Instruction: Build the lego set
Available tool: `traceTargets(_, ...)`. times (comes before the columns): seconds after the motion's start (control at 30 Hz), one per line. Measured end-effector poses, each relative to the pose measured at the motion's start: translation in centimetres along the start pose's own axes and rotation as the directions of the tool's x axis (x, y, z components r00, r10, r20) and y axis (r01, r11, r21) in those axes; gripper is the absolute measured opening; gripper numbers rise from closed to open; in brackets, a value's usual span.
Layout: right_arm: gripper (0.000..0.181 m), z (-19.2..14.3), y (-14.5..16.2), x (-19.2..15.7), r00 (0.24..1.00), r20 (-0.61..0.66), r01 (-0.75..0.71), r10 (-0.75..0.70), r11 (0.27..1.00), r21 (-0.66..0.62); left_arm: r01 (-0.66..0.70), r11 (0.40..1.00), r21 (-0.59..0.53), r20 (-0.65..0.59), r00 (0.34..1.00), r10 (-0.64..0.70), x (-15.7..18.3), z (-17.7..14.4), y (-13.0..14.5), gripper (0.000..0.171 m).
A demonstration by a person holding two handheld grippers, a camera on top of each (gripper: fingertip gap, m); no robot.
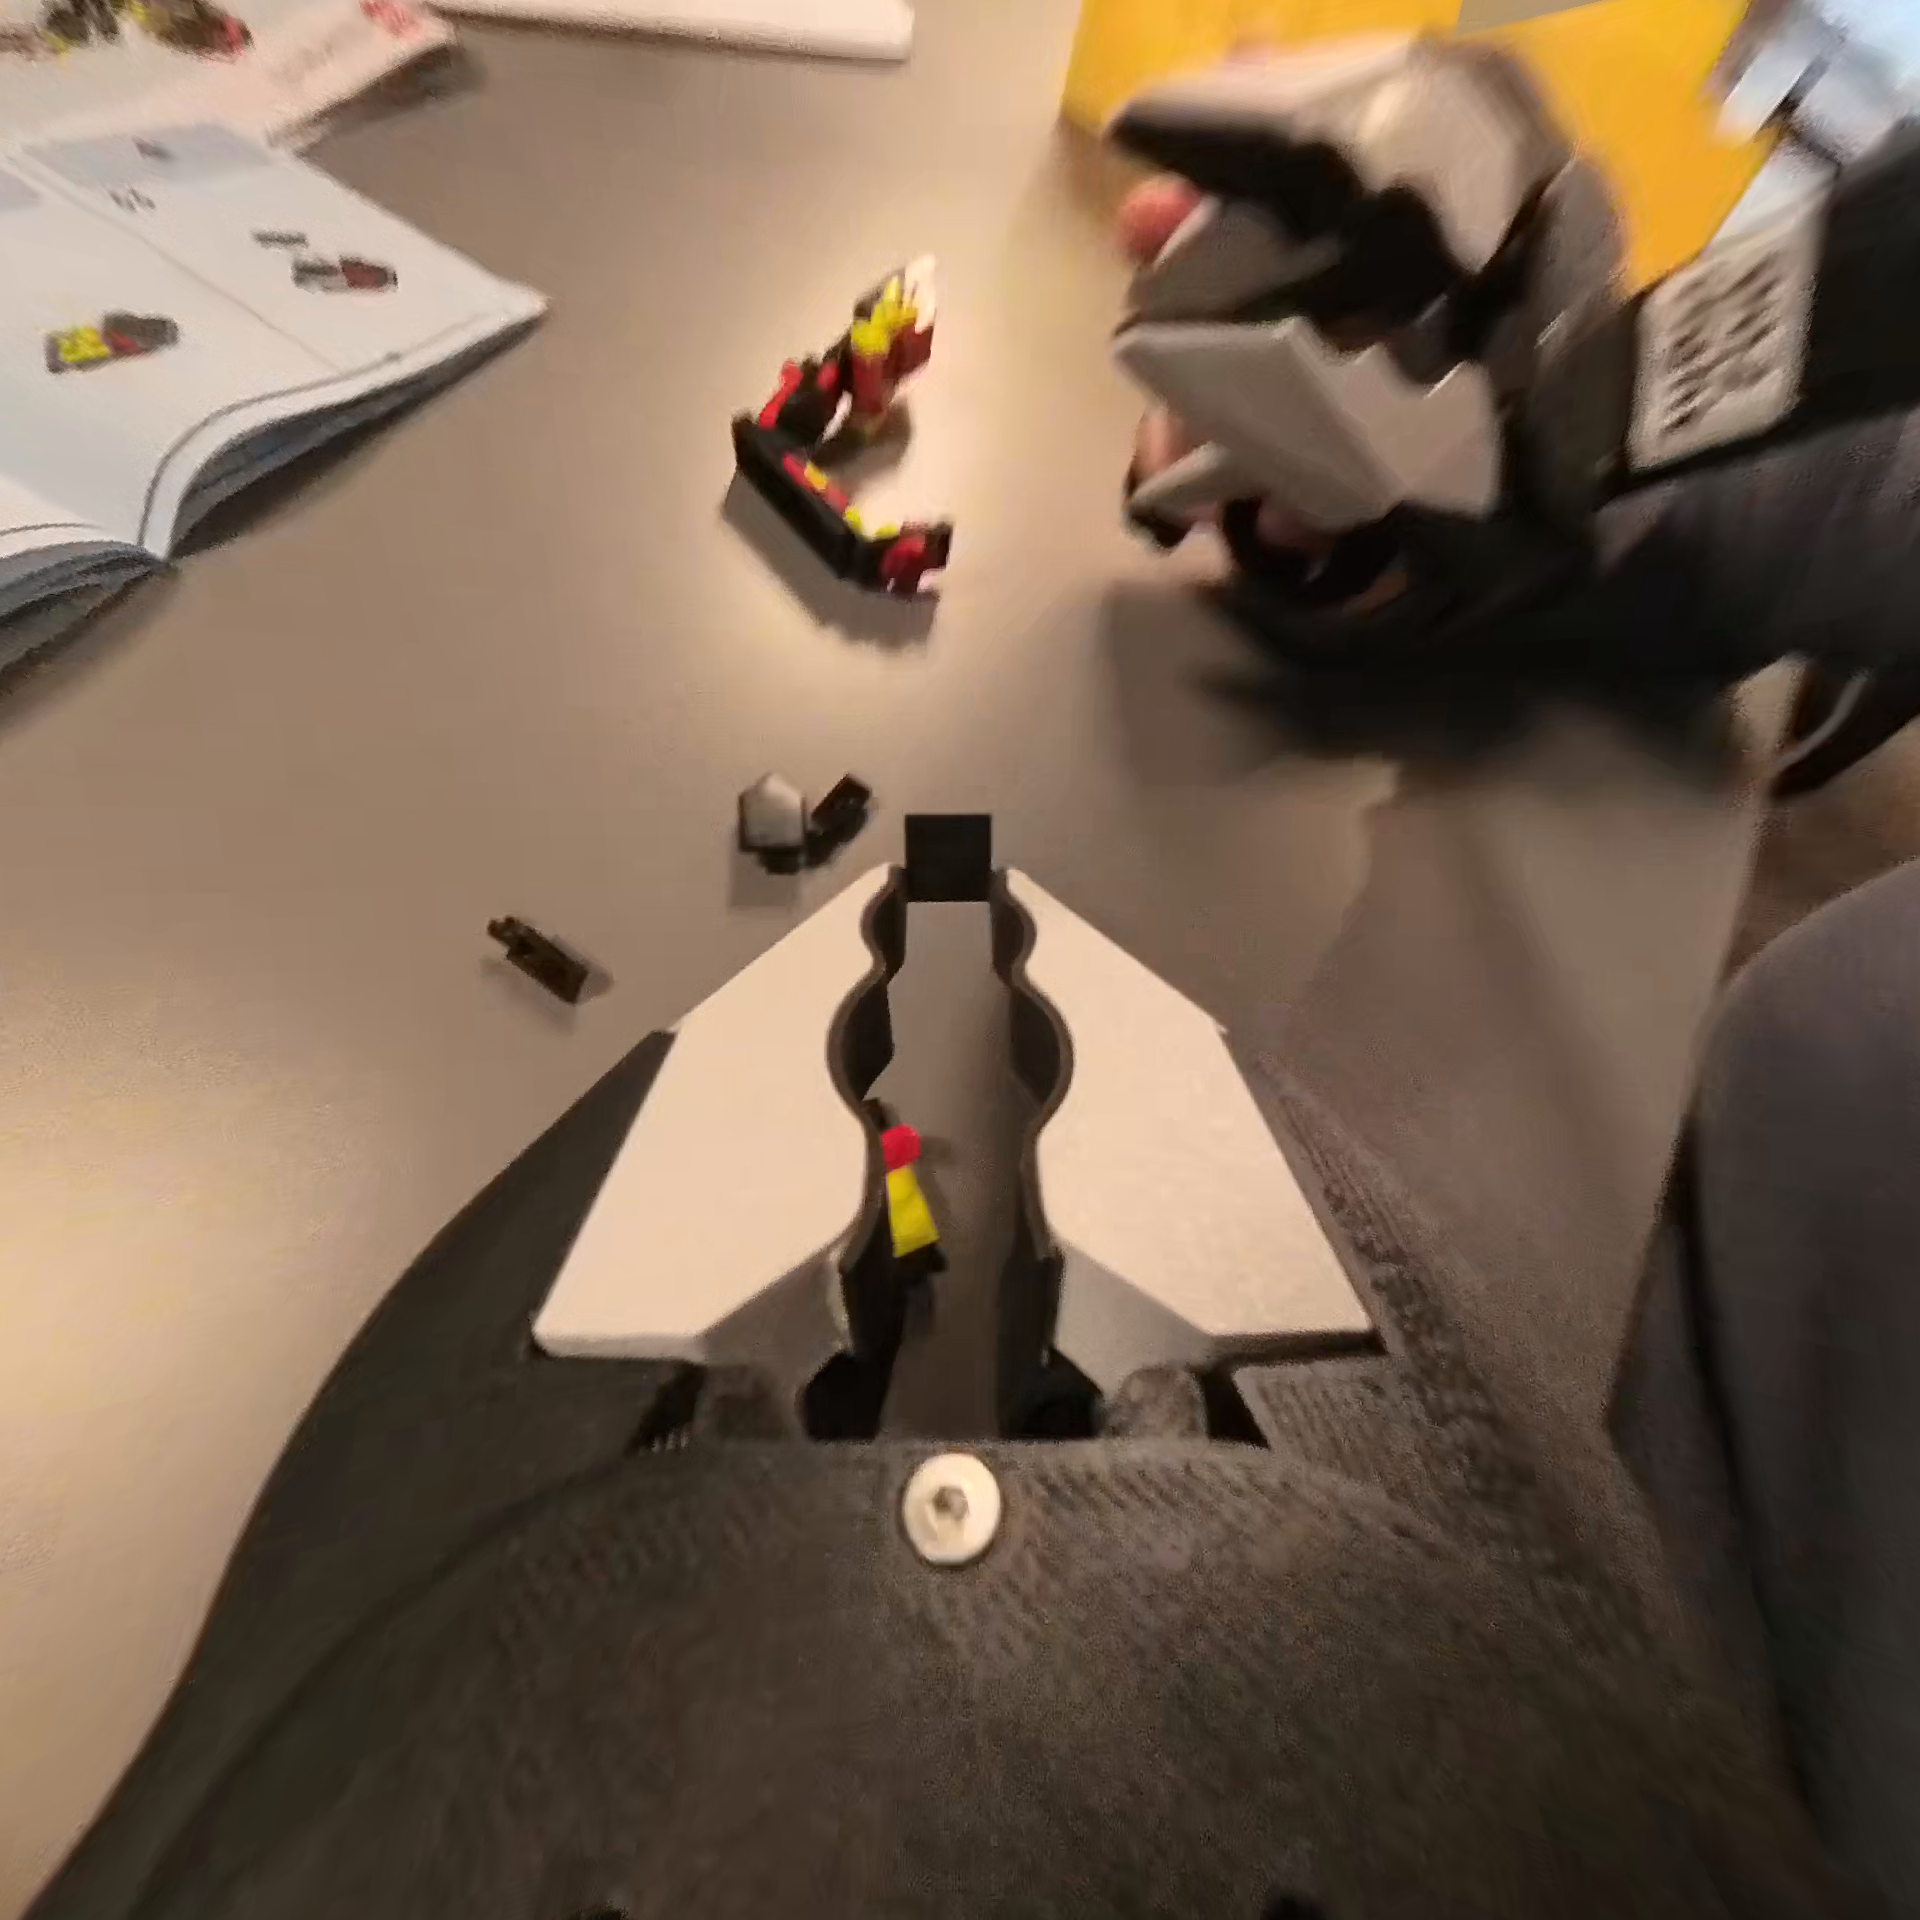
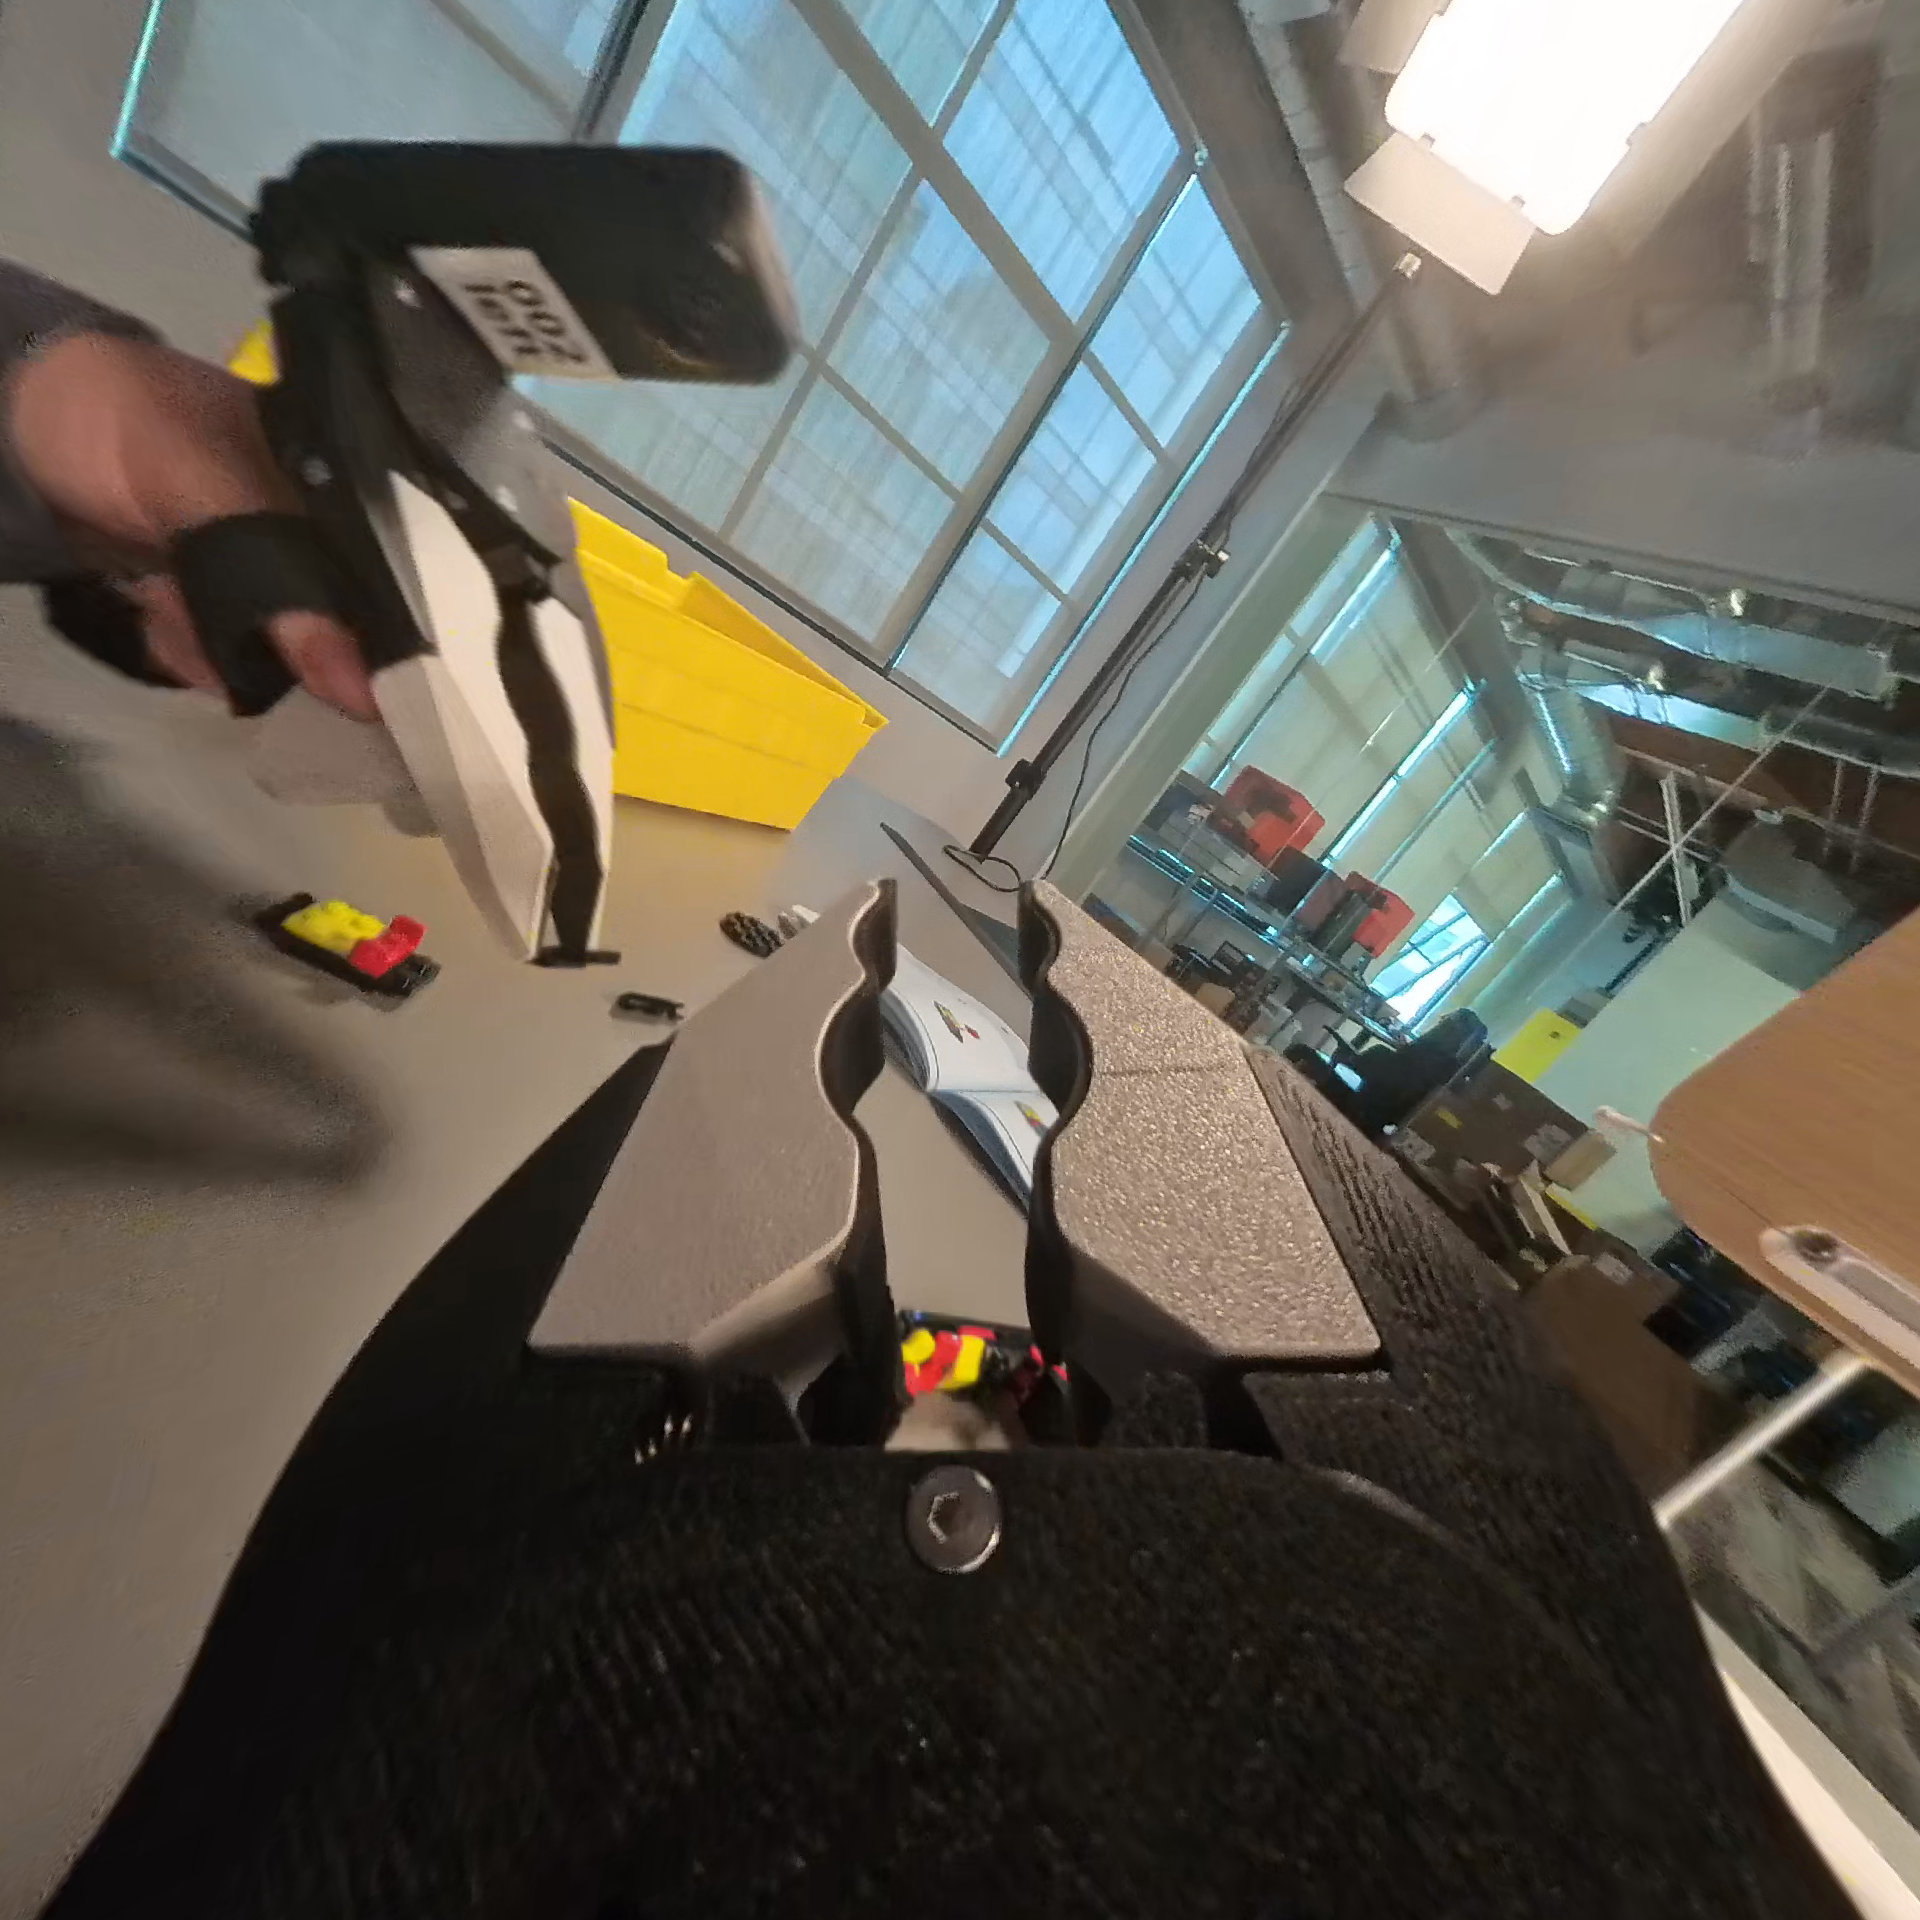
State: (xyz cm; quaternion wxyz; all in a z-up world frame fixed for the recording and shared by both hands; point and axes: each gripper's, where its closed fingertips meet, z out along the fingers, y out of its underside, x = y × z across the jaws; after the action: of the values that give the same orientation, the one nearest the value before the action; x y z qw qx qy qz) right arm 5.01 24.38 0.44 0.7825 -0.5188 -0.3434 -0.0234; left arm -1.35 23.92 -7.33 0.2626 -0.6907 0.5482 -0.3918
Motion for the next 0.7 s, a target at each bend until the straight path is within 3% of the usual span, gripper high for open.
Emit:
traceTargets(0.13, 0.021, -1.3, 0.2, 0.1, 0.999, 0.03, 0.034, -0.034, 0.999, -0.003, -0.1, 0.963, -0.25, 0.056, 0.991, 0.118, -1.0, 1.2, 1.5, 0.015)
traceTargets(0.3, 0.021, -1.7, 0.7, 0.4, 0.999, 0.041, 0.008, -0.007, 1.0, -0.014, -0.085, 0.915, -0.394, 0.043, 0.993, 0.111, -1.0, 2.3, 2.9, 0.015)
traceTargets(0.43, 0.021, -1.7, 0.7, 0.2, 0.998, 0.059, -0.011, 0.012, 1.0, -0.015, -0.089, 0.903, -0.42, 0.06, 0.99, 0.126, -1.0, 2.8, 3.1, 0.015)
traceTargets(0.5, 0.021, -1.7, 0.7, 0.0, 0.998, 0.067, -0.014, 0.015, 1.0, -0.014, -0.084, 0.901, -0.425, 0.092, 0.986, 0.136, -1.4, 2.8, 3.1, 0.023)
traceTargets(0.7, 0.021, -1.6, 0.9, -0.1, 0.997, 0.068, -0.024, 0.026, 0.999, -0.024, -0.01, 0.914, -0.405, 0.083, 0.995, 0.047, -0.9, 2.8, 3.1, 0.032)
